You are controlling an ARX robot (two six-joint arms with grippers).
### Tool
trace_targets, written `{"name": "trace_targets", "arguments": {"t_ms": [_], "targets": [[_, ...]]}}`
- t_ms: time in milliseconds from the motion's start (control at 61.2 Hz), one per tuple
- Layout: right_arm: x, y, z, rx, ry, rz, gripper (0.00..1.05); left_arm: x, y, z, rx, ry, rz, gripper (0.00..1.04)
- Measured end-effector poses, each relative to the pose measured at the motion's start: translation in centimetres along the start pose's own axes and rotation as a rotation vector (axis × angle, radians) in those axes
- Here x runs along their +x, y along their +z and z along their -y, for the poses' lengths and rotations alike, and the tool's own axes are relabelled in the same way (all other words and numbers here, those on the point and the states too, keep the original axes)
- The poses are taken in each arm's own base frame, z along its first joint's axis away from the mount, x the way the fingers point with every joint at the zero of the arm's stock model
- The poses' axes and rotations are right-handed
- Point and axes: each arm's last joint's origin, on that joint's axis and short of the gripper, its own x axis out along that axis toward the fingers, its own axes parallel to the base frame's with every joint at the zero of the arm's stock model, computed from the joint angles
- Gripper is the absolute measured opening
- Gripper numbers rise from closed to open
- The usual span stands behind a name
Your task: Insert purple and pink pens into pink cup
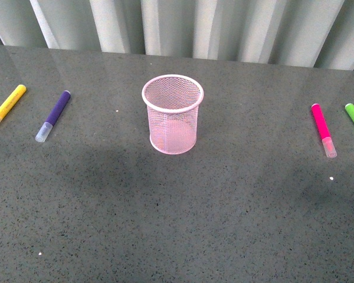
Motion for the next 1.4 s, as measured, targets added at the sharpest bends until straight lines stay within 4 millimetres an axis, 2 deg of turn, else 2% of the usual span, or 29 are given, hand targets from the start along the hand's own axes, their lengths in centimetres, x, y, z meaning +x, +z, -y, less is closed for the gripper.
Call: {"name": "trace_targets", "arguments": {"t_ms": [229,539,637,914,1225,1404], "targets": [[0.0,0.0,0.0,0.000,0.000,0.000,0.98,4.5,3.9,0.9,0.035,-0.019,-0.114,0.98],[0.0,0.0,0.0,0.000,0.000,0.000,0.98,10.7,6.9,2.7,0.113,-0.053,-0.208,0.98],[0.0,0.0,0.0,0.000,0.000,0.000,0.98,12.4,7.1,3.1,0.138,-0.048,-0.241,0.98],[0.0,0.0,0.0,0.000,0.000,0.000,0.98,17.4,6.0,2.9,0.189,-0.022,-0.330,0.98],[0.0,0.0,0.0,0.000,0.000,0.000,0.98,20.5,6.3,2.5,0.259,-0.027,-0.353,0.98],[0.0,0.0,0.0,0.000,0.000,0.000,0.98,22.3,5.5,2.1,0.273,-0.032,-0.426,0.98]]}}
